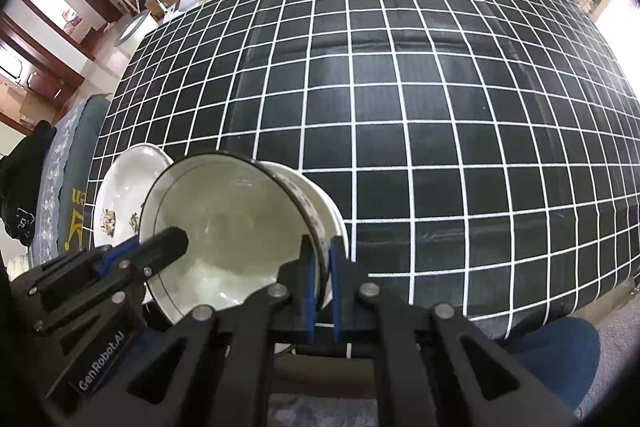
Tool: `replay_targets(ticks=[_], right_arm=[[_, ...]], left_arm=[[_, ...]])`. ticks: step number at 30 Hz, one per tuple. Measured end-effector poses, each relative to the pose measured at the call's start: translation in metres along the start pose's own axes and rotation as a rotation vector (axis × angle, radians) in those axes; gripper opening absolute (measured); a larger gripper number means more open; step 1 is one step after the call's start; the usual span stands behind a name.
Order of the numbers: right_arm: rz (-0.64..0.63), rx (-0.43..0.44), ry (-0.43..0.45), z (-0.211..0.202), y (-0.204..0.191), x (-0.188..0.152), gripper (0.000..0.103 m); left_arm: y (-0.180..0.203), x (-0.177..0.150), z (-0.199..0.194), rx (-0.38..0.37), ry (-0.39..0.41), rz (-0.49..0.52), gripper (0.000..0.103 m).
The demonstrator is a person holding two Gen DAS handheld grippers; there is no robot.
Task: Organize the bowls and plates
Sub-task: 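Carry the speckled bowl over and lower it onto the bowl stack, then grip the rim of the nested bowl stack with both grippers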
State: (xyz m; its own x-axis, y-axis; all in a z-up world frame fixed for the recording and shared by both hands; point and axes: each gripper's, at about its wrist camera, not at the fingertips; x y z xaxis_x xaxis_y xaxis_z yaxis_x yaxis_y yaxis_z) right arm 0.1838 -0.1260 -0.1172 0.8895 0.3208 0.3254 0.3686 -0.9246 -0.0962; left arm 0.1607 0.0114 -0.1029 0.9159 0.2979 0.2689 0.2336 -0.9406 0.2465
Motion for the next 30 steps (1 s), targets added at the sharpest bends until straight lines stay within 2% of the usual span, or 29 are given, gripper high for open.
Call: replay_targets(ticks=[26,30], right_arm=[[-0.036,-0.011,-0.054,0.01,-0.002,0.002,0.011],[-0.038,-0.003,-0.081,0.013,-0.001,0.0,0.011]], left_arm=[[0.001,0.002,0.006,-0.005,-0.008,-0.009,0.008],[0.001,0.003,0.004,0.0,-0.003,-0.007,0.013]])
Point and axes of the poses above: each gripper's, at about its wrist camera, not at the fingertips, and z roughly the way its jaws point, y to its right, x to its top, and after that the axes turned 15 degrees about -z, right-handed
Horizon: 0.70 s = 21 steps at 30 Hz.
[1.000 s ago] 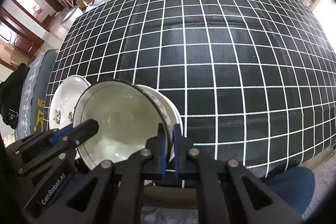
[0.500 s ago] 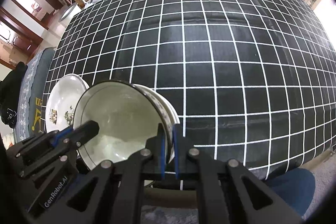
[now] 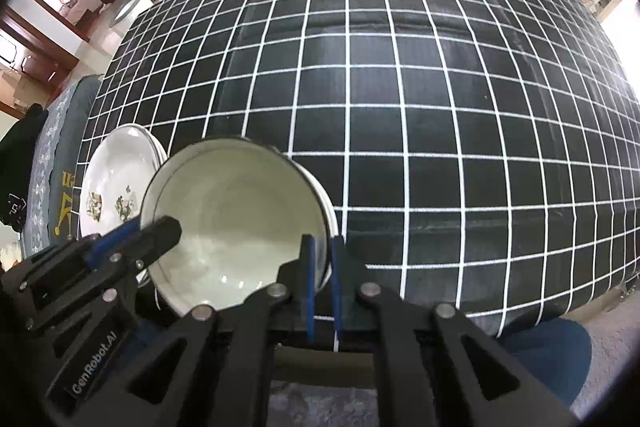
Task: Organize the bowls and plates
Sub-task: 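Grip the rim of the nested bowl stack with both grippers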
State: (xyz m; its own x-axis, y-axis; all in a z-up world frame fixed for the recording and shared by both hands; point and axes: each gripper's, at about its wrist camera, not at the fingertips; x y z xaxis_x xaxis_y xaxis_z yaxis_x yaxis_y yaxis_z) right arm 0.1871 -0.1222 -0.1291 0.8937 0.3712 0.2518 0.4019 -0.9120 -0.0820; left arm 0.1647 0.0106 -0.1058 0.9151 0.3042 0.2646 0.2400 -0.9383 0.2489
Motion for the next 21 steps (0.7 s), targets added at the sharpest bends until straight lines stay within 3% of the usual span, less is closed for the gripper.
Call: replay_targets(ticks=[3,5,8,9,14,21], right_arm=[[-0.02,0.018,-0.012,0.001,0.0,-0.001,0.016],[-0.016,0.017,0.007,-0.003,0.003,-0.002,0.027],[-0.003,0.017,0.04,-0.01,0.011,-0.002,0.049],[0.002,0.027,0.048,-0.011,0.013,-0.003,0.051],[0.045,0.054,0.08,-0.011,0.025,-0.004,0.059],[0.078,0.067,0.078,0.005,0.027,-0.007,0.06]], left_arm=[[-0.002,0.001,-0.004,-0.023,0.001,-0.009,0.013],[-0.003,0.002,-0.009,-0.03,0.016,-0.003,0.014],[-0.005,0.004,-0.015,-0.042,0.031,0.005,0.027],[-0.006,0.005,-0.016,-0.049,0.033,0.008,0.03],[-0.005,0.008,-0.01,-0.06,0.017,0.025,0.039],[-0.018,0.014,0.015,-0.044,-0.021,0.016,0.041]])
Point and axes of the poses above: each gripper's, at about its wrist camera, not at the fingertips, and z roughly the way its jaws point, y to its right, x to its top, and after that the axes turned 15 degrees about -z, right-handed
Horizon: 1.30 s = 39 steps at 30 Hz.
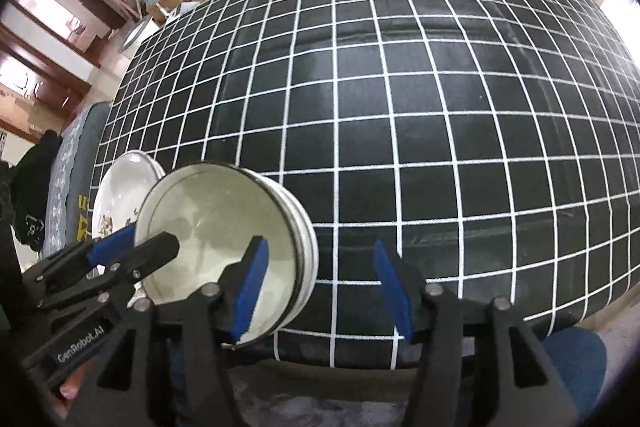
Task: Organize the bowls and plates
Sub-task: 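Grip the rim of the nested bowl stack with both grippers, then lift the bowl stack with both grippers and carry it over the plate stack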
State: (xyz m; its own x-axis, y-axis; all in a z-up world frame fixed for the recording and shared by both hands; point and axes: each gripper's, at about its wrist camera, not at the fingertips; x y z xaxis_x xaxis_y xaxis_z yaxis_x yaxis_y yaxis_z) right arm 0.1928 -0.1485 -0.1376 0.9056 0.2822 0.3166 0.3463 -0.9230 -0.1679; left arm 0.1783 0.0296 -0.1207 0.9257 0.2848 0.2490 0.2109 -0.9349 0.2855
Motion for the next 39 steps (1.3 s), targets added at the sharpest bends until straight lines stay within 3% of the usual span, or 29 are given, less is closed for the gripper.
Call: replay_targets(ticks=[7,13,19,28,33,39], right_arm=[[0.015,0.031,-0.015,0.009,0.002,-0.002,0.063],[0.022,0.055,-0.026,0.012,0.002,-0.004,0.063],[0.064,0.099,-0.045,0.021,0.001,-0.007,0.062],[0.139,0.165,-0.053,0.032,0.011,-0.015,0.062],[0.164,0.219,-0.037,0.031,0.013,-0.016,0.048],[0.193,0.216,-0.045,0.03,0.014,-0.018,0.047]], left_arm=[[-0.014,0.003,0.013,-0.015,-0.028,-0.016,0.042],[-0.021,0.007,0.019,-0.116,-0.104,0.039,0.042],[-0.028,0.008,0.035,-0.17,-0.174,0.08,0.042],[-0.02,0.002,0.051,-0.189,-0.212,0.144,0.042],[-0.025,-0.002,0.055,-0.196,-0.209,0.132,0.043],[-0.028,-0.008,0.053,-0.193,-0.192,0.101,0.043]])
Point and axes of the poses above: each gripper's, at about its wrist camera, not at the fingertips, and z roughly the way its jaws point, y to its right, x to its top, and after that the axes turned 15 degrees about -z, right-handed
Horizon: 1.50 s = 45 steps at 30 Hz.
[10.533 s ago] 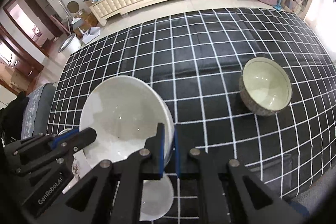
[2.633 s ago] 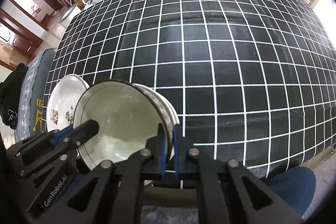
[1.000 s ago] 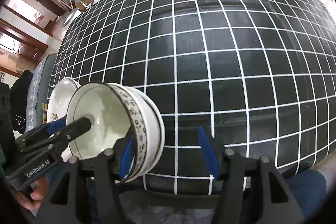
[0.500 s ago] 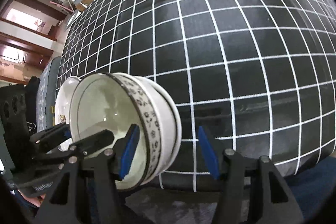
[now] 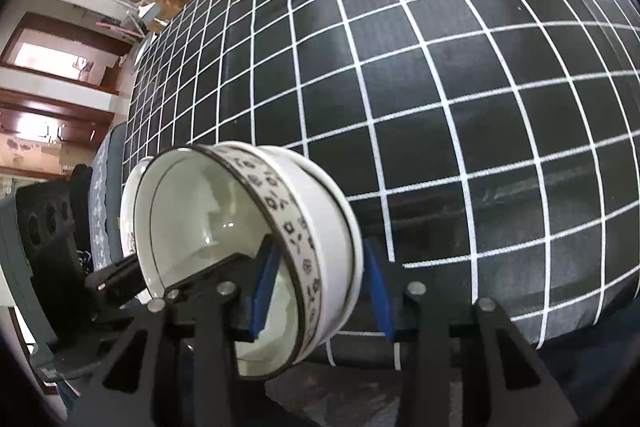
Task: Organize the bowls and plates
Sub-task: 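Lift the bowl stack with both grippers and carry it over the plate stack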
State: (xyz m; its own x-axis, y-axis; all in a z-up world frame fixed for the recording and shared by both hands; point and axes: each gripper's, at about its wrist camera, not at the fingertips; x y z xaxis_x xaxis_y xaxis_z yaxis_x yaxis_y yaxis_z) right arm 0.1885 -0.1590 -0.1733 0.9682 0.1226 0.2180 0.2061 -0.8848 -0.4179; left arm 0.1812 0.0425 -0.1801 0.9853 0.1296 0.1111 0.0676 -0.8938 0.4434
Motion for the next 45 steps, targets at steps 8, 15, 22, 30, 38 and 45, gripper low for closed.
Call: replay_targets(ticks=[8,15,22,30,38,45], right_arm=[[0.05,-0.043,-0.012,0.0,-0.007,0.003,0.047],[0.05,-0.072,-0.004,-0.002,-0.016,0.004,0.045],[-0.011,-0.087,0.029,-0.007,-0.038,0.011,0.044],[-0.119,-0.069,0.066,-0.011,-0.093,0.034,0.044],[-0.212,-0.022,0.035,0.02,-0.149,0.057,0.043],[-0.253,-0.011,-0.017,0.056,-0.173,0.066,0.043]], left_arm=[[0.007,-0.004,-0.001,0.041,0.017,-0.051,0.044],[0.012,-0.006,-0.006,0.054,0.036,-0.075,0.045],[0.008,-0.006,-0.025,0.035,0.081,-0.087,0.045],[-0.024,0.0,-0.076,0.036,0.166,-0.12,0.045],[-0.075,0.006,-0.116,0.075,0.233,-0.207,0.045],[-0.108,0.006,-0.114,0.089,0.237,-0.278,0.045]])
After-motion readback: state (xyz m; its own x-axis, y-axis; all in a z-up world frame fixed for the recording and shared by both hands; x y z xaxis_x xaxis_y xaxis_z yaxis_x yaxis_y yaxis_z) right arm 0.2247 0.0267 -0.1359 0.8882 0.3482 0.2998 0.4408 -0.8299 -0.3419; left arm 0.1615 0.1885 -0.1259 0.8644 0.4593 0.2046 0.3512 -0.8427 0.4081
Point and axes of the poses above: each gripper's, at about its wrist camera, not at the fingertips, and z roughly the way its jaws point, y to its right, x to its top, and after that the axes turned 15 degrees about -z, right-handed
